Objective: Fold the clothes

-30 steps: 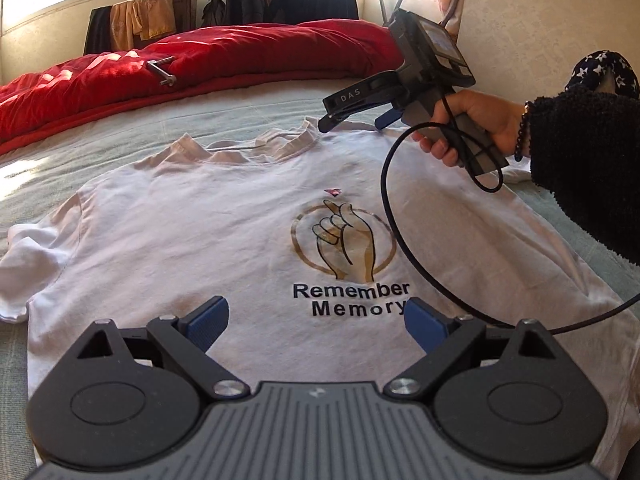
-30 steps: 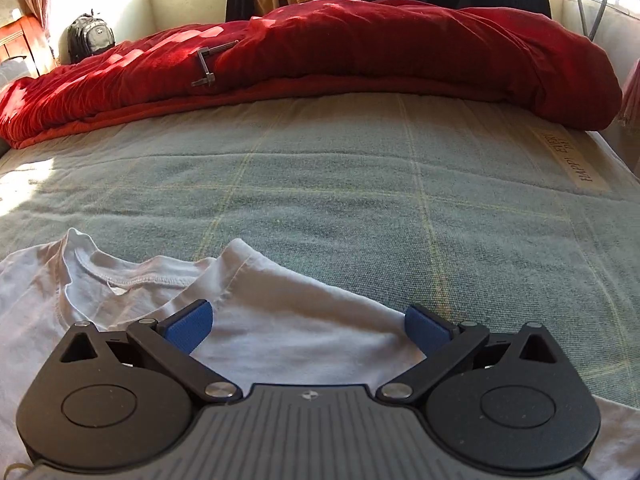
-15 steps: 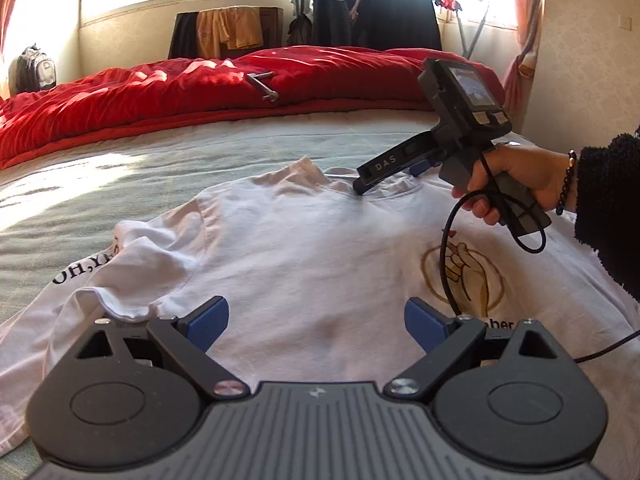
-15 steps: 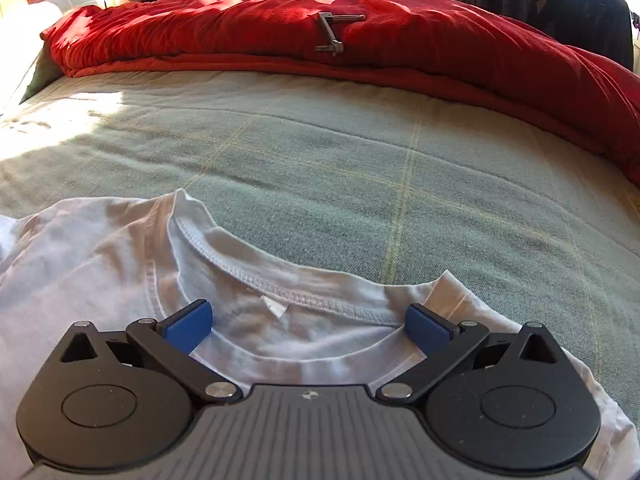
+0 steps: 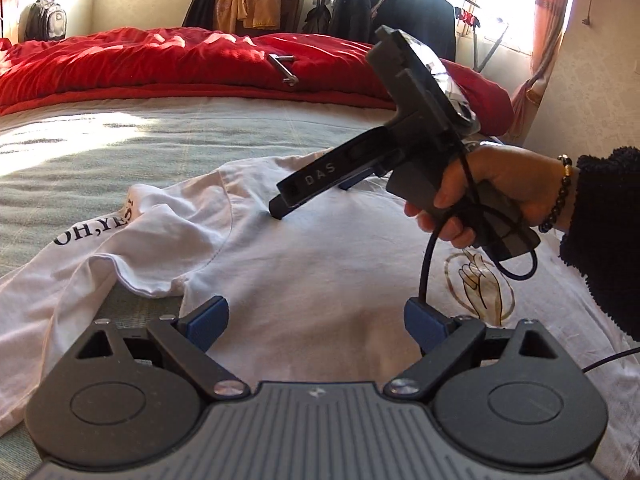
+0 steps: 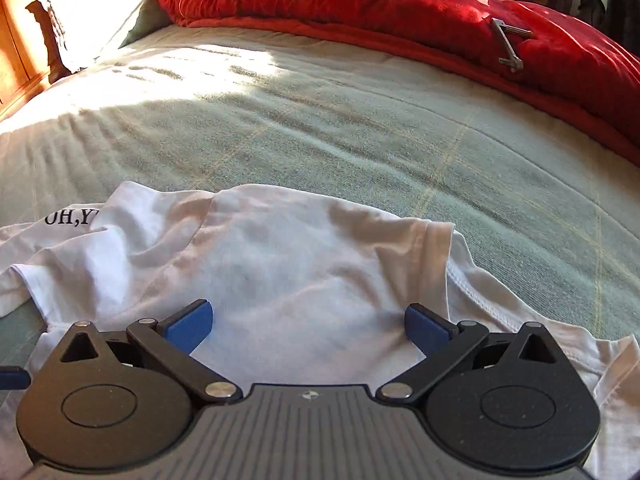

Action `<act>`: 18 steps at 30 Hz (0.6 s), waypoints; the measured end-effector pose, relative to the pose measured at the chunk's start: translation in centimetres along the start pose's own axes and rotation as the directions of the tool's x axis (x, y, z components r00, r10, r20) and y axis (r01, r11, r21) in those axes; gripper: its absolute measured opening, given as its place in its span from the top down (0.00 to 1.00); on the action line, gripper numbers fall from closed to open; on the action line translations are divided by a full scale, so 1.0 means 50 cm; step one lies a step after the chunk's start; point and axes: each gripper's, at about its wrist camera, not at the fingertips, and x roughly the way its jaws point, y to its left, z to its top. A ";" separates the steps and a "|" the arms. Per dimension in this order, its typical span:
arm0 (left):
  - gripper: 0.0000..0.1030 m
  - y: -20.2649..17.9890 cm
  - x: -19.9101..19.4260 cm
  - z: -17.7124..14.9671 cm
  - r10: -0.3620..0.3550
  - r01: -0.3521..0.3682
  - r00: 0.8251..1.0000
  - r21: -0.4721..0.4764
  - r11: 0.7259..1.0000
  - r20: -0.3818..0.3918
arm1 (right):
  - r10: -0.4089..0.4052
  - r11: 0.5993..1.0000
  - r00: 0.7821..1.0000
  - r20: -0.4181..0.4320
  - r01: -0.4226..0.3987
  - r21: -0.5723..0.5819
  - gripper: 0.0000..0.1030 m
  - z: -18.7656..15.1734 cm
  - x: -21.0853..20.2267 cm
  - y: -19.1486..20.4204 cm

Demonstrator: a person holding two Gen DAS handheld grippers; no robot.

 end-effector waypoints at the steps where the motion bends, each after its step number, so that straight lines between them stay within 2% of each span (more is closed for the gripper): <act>1: 0.08 0.004 0.010 0.000 0.016 -0.016 1.000 -0.007 1.000 -0.015 | -0.028 0.999 0.999 0.021 0.029 -0.020 0.00 0.008 0.011 0.002; 4: 0.08 0.019 0.028 -0.002 0.002 -0.004 0.999 -0.049 0.999 -0.038 | -0.064 0.998 0.996 0.062 0.064 0.006 0.00 0.029 0.024 -0.011; 8: 0.09 0.003 0.004 0.001 -0.014 0.014 1.000 -0.024 1.000 0.013 | -0.064 0.998 0.995 0.075 0.062 0.025 0.00 0.023 -0.013 -0.024; 10: 0.08 -0.008 -0.001 0.002 -0.043 0.043 0.999 -0.003 0.999 0.013 | -0.081 0.997 0.994 0.072 0.082 -0.008 0.00 0.001 -0.057 -0.026; 14: 0.08 -0.061 -0.023 0.005 -0.051 0.047 0.998 0.078 0.996 0.038 | -0.158 0.987 0.986 0.053 0.160 -0.030 0.00 -0.056 -0.165 -0.057; 18: 0.08 -0.133 -0.052 -0.007 -0.167 0.159 0.985 0.183 0.970 0.029 | -0.240 0.970 0.971 -0.007 0.240 0.024 0.00 -0.154 -0.283 -0.102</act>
